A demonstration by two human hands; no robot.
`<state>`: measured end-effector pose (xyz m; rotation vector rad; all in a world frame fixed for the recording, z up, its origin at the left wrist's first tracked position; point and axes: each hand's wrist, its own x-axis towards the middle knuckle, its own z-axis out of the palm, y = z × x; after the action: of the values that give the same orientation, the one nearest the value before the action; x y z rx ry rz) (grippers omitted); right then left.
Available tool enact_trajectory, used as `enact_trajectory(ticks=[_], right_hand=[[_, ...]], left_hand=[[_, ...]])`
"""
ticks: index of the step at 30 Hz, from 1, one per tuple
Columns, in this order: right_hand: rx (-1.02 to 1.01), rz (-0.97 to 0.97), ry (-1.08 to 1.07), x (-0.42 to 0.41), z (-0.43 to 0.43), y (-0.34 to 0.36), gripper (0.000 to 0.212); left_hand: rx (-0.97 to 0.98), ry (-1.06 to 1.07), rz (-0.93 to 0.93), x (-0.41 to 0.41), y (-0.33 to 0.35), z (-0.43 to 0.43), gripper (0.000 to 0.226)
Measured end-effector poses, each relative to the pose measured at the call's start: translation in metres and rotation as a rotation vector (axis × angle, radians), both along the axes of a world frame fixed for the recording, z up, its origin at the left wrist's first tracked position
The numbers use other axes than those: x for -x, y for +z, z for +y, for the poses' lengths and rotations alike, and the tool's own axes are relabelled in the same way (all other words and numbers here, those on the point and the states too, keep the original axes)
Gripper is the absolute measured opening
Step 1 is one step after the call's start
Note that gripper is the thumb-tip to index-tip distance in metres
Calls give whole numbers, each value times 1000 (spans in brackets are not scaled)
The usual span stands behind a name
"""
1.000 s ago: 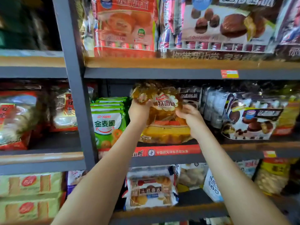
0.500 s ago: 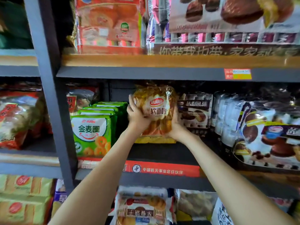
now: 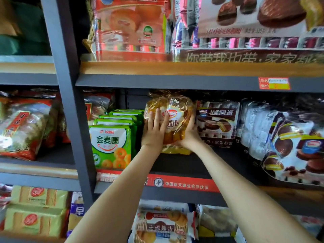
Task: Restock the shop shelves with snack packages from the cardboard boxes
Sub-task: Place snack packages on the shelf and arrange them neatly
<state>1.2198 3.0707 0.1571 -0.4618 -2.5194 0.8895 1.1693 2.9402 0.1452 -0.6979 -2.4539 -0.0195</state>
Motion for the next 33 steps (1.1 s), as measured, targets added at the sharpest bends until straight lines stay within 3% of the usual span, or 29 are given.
enact_trajectory(ticks=[5,9,12,14,18,21,26,33], right_hand=[[-33,-18,-85,-21,-6,4,121],[-10,90,-128,-47,-29,2,84],[65,153,-86,-70,-55,-3,45],[105,210,-83,-86,-73,-13,34],[-30,361,-235,-122,-109,-42,27],[-83,513,-272,-146,-136,-69,24],[-14,405,-240,-162,-189,-119,19],[283,-68,-148,-158,-260,-242,23]], left_hand=[[-182,-118,-218,-28,13,-9,83],[-420,-281,-353,-51,10,-23,63],[-234,-372,-401,-72,6,-39,59],[-231,-454,-435,-84,-1,-54,50],[-588,-742,-577,-112,-21,-91,32],[-749,-826,-718,-137,-40,-120,25],[-718,-663,-941,-155,-89,-163,20],[-626,-233,-1143,-143,-209,-242,17]])
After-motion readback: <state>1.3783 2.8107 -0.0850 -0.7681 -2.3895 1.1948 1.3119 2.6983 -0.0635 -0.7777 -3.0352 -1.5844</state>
